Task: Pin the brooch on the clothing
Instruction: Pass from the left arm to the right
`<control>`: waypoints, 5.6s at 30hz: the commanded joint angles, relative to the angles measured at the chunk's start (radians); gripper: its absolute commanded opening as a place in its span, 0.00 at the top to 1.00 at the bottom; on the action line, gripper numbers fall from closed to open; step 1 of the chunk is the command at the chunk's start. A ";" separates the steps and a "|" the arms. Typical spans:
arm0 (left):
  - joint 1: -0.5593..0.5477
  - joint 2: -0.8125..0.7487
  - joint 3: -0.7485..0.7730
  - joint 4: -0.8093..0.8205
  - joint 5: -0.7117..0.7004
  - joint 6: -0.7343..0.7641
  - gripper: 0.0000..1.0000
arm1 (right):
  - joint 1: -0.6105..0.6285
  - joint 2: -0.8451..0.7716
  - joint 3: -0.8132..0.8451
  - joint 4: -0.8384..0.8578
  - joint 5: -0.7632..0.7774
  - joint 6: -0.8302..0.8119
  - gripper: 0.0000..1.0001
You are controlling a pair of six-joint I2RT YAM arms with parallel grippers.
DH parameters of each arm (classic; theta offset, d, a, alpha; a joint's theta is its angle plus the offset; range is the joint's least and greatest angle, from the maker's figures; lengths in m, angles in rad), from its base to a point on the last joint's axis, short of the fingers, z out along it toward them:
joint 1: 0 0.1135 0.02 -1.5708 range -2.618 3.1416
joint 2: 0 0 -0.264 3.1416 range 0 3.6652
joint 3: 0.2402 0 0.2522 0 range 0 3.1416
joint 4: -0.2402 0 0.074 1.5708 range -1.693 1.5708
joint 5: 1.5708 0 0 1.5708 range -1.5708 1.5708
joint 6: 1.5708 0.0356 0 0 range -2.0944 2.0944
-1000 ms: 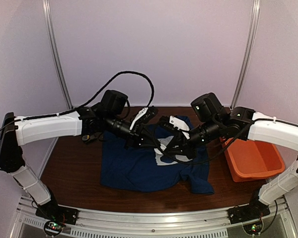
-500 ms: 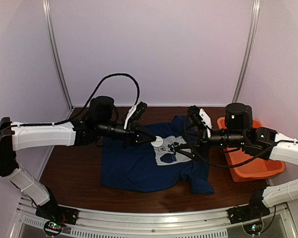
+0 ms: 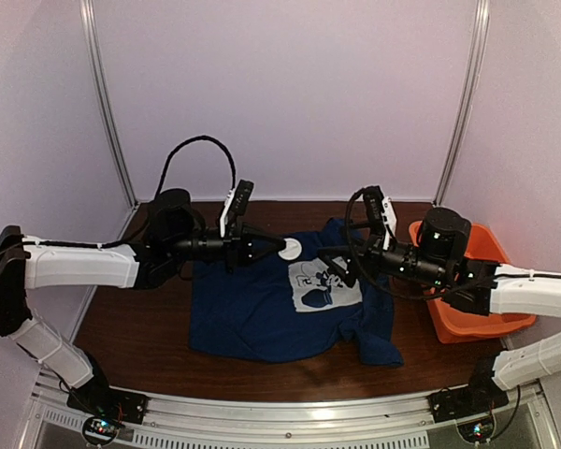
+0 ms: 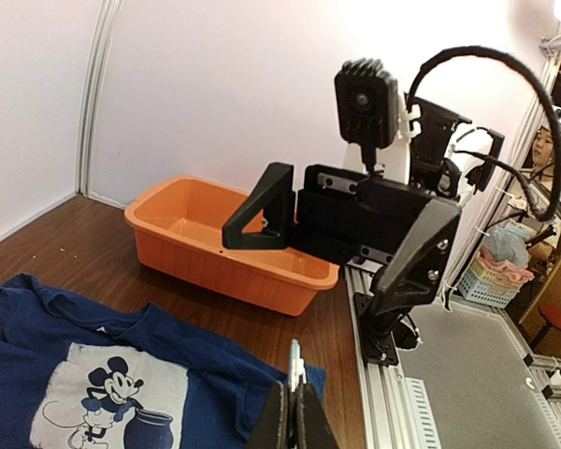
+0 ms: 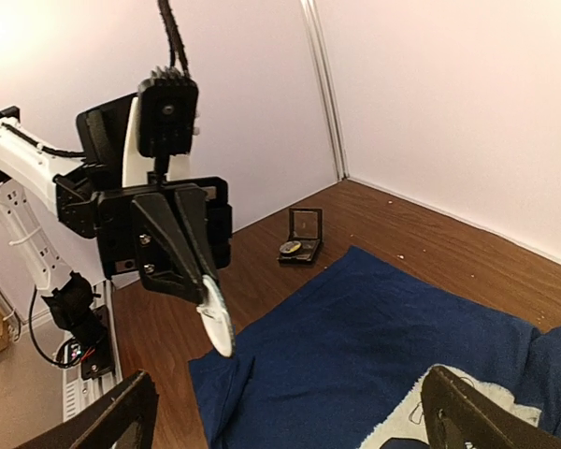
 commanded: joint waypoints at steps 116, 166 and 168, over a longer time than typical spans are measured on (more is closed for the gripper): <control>-0.013 -0.052 -0.189 0.467 -0.140 -0.175 1.00 | 0.052 0.234 0.203 0.088 -0.170 0.029 0.24; -0.013 -0.071 -0.194 0.469 -0.148 -0.175 0.77 | 0.048 0.296 0.157 0.249 -0.254 0.128 1.00; -0.013 -0.076 -0.194 0.461 -0.153 -0.168 0.70 | 0.047 0.276 0.157 0.208 -0.246 0.113 1.00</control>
